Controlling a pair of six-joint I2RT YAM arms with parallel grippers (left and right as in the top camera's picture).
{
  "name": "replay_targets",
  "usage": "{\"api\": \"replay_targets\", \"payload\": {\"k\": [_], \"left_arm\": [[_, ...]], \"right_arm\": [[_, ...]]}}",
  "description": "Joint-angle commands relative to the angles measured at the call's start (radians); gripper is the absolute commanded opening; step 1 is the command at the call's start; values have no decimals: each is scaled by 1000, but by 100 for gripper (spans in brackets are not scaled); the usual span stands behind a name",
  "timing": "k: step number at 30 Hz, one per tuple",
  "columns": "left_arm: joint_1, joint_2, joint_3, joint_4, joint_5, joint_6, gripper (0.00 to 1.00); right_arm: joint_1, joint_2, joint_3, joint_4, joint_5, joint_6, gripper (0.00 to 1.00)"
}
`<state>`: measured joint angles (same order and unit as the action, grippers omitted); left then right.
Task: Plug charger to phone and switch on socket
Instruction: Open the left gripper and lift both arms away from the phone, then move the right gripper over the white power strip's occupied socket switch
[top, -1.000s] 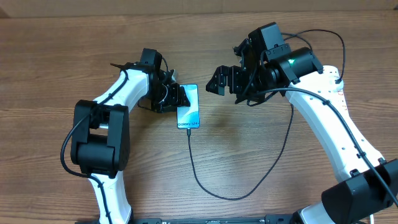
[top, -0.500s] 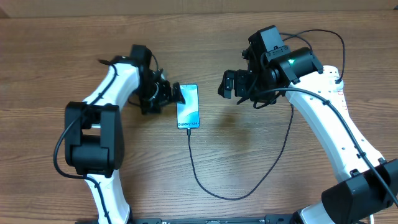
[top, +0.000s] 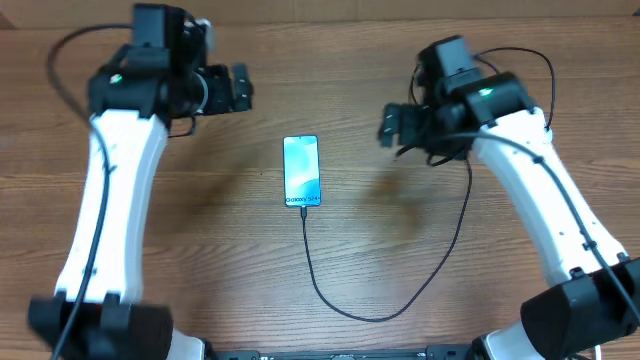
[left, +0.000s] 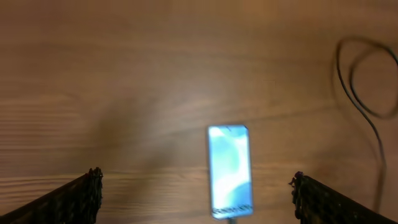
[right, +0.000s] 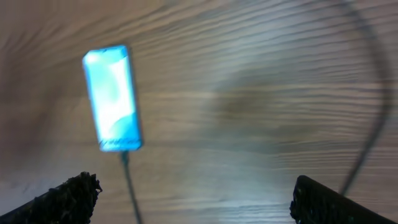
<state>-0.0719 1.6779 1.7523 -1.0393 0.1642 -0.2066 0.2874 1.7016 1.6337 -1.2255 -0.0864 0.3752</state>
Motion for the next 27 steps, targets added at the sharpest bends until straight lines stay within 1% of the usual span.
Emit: {"api": "replay_targets", "payload": {"k": [1, 10, 15, 19, 27], "left_arm": [[0, -29, 10, 0, -175, 19, 100], [0, -24, 8, -1, -174, 19, 100], [0, -24, 8, -1, -175, 19, 100], [0, -24, 8, -1, -175, 19, 100], [0, -24, 8, -1, -175, 19, 100]], "right_arm": [[-140, -24, 16, 15, 69, 22, 100], [-482, -14, 16, 80, 190, 18, 100], [-624, 19, 15, 96, 193, 17, 100], [-695, 53, 14, 97, 194, 17, 100], [-772, 83, 14, 114, 195, 17, 100]]}}
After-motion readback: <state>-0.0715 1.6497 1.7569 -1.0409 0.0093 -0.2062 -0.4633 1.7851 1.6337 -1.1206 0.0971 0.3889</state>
